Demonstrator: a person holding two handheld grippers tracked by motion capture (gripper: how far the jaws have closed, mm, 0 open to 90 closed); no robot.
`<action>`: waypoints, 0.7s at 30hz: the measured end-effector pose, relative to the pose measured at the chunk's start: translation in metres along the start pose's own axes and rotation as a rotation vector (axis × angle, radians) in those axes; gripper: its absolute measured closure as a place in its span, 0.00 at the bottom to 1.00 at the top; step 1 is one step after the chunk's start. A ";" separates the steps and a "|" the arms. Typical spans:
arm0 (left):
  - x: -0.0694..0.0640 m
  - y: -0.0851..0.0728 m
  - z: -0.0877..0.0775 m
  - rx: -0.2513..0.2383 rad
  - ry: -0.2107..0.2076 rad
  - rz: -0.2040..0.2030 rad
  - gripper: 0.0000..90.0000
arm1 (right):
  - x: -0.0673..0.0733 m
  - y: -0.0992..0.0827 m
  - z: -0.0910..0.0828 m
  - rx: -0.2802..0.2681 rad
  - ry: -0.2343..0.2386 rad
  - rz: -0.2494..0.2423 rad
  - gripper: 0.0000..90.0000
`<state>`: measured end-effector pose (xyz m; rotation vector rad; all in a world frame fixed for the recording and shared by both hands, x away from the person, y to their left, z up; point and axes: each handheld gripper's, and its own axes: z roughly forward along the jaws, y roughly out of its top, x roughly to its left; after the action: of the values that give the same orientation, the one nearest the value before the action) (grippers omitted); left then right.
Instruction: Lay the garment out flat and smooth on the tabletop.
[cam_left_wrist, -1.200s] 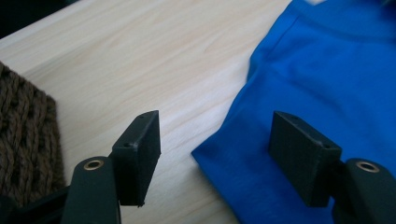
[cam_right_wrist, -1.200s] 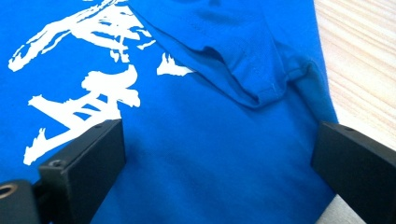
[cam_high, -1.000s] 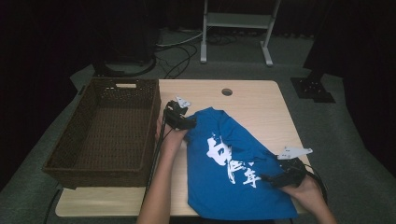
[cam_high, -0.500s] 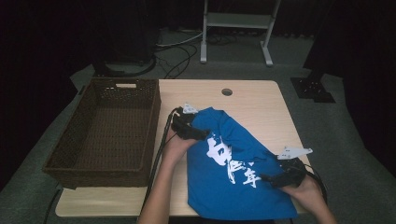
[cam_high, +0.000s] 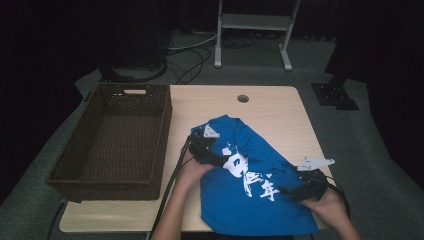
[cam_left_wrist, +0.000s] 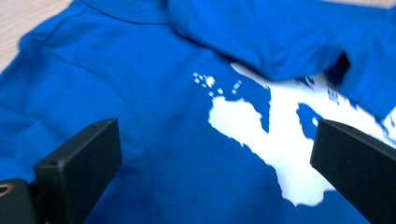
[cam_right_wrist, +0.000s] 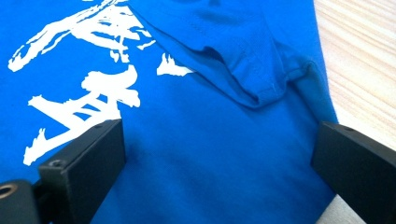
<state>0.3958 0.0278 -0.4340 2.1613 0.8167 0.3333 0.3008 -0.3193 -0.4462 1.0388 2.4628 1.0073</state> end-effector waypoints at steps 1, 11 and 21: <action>-0.002 -0.001 0.001 0.015 0.011 0.020 0.02 | 0.000 0.000 0.000 0.000 0.000 0.000 0.03; 0.000 -0.009 0.006 0.047 0.017 0.067 0.01 | 0.000 0.000 0.000 -0.001 0.000 0.003 0.03; 0.000 -0.009 0.006 0.047 0.013 0.070 0.01 | -0.002 0.007 -0.002 0.012 0.036 0.024 0.00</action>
<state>0.3948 0.0289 -0.4444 2.2376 0.7648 0.3678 0.3053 -0.3185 -0.4402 1.0659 2.4933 1.0284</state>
